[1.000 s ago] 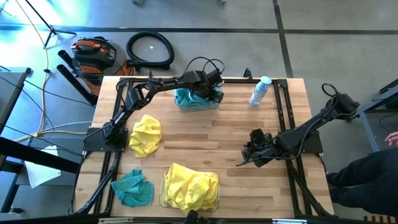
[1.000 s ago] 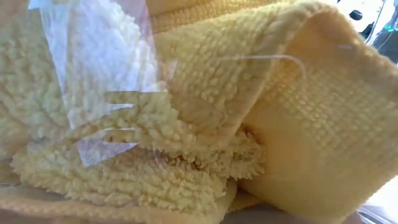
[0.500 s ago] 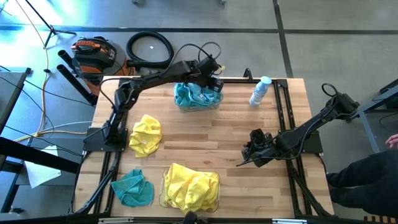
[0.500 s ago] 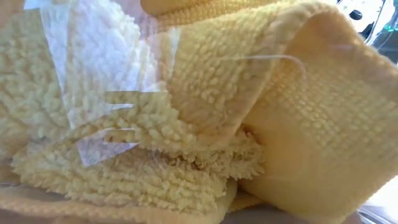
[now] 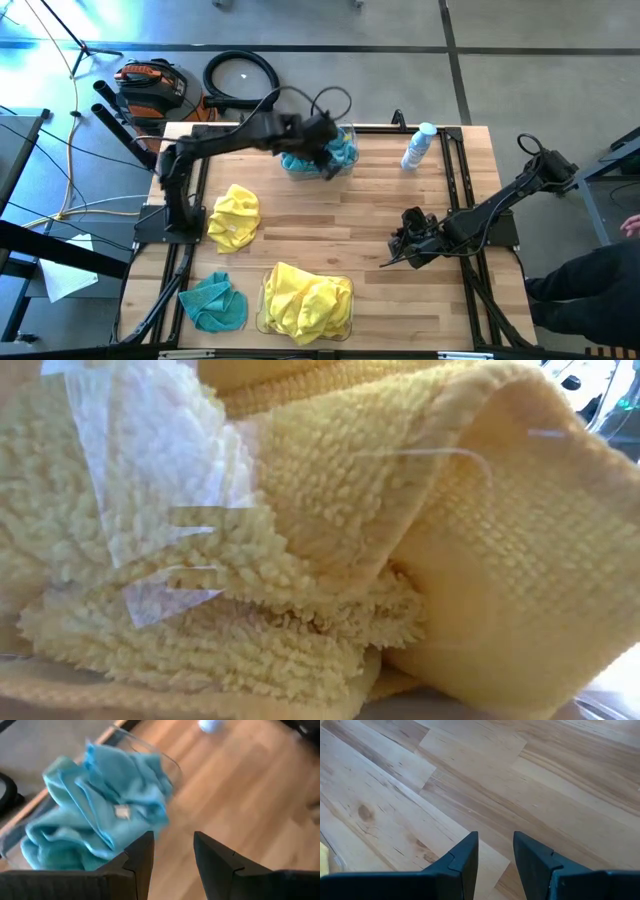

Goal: Sort microfiber towel by color & place in baskets
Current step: Put the yellow microfiber towel into the bottom transparent bin

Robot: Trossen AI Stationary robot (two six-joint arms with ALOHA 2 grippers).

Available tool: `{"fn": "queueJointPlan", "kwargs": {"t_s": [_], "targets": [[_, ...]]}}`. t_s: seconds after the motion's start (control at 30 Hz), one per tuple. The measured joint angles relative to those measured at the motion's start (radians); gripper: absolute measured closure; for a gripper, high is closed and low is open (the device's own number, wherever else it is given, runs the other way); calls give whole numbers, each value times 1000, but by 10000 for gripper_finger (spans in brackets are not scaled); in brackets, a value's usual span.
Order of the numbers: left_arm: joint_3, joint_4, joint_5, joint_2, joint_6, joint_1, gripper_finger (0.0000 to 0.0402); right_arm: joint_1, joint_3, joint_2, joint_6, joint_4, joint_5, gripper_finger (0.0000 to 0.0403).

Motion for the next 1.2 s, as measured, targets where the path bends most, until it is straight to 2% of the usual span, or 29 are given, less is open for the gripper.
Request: {"fn": "queueJointPlan", "kwargs": {"t_s": [0.4,0.57,0.7,0.93,1.2], "targets": [[-476,55,-4,-387,-69,-185,273,0,0,0,22,41,0,285],[-627,42,20,-545,-86,-267,273,0,0,0,20,43,0,285],[-718,-47,26,-635,-73,-314,273,0,0,0,20,48,0,285],[-868,-193,51,-691,-78,-353,273,0,0,0,58,54,0,285],[-1027,-164,80,-664,-19,-346,273,0,0,0,82,54,0,285]]}}
